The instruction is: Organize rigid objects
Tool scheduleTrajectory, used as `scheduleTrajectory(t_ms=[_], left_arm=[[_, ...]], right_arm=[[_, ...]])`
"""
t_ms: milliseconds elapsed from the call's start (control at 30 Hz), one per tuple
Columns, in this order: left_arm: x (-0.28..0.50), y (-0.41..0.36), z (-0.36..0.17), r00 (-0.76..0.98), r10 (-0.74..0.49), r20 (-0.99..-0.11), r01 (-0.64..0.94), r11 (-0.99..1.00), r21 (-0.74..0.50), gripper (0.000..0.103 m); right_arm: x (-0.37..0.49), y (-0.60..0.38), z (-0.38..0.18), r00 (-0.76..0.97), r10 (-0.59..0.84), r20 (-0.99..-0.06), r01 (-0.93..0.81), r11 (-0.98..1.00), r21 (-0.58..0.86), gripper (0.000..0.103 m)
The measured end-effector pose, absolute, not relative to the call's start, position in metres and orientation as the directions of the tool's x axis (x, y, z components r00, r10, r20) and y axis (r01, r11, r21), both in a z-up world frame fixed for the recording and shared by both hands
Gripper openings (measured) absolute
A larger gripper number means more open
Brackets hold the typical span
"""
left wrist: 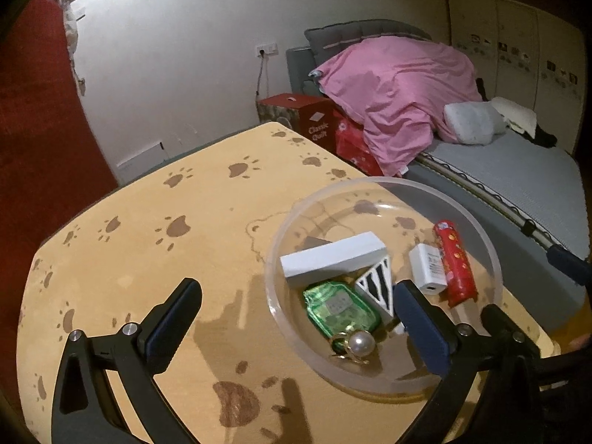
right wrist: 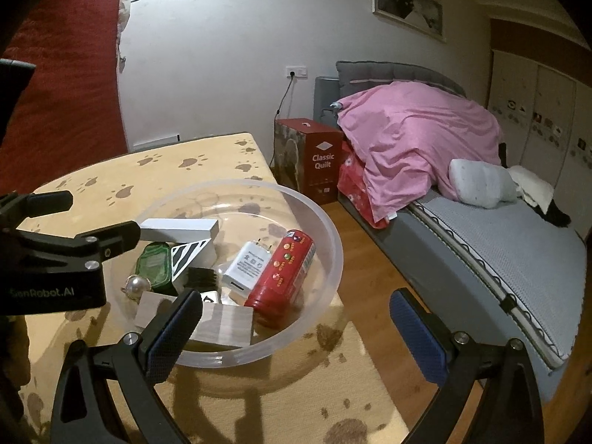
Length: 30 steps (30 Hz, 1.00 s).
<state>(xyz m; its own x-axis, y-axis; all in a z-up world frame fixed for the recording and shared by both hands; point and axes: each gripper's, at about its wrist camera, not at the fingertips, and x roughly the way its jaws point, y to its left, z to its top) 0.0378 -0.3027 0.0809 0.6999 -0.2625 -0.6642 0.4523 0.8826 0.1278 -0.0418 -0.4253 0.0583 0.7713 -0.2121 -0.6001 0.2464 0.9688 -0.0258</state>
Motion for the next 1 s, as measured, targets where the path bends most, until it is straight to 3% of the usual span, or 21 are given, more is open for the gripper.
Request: scheduleTrajectory(t_ms=[500,1000], left_arm=[[0.041,-0.316,0.073,0.634,-0.283,-0.719,0.497,0.862,0.100,0.103],[0.041,-0.317,0.072,0.643,-0.278,-0.713,0.485,0.869,0.098,0.103]], right_arm=[[-0.041,-0.428,0.053,0.749,-0.222,-0.624,0.258,0.966,-0.033,0.103],[-0.041,-0.429,0.051,0.744,-0.227,-0.629,0.260,0.965,-0.041,0.103]])
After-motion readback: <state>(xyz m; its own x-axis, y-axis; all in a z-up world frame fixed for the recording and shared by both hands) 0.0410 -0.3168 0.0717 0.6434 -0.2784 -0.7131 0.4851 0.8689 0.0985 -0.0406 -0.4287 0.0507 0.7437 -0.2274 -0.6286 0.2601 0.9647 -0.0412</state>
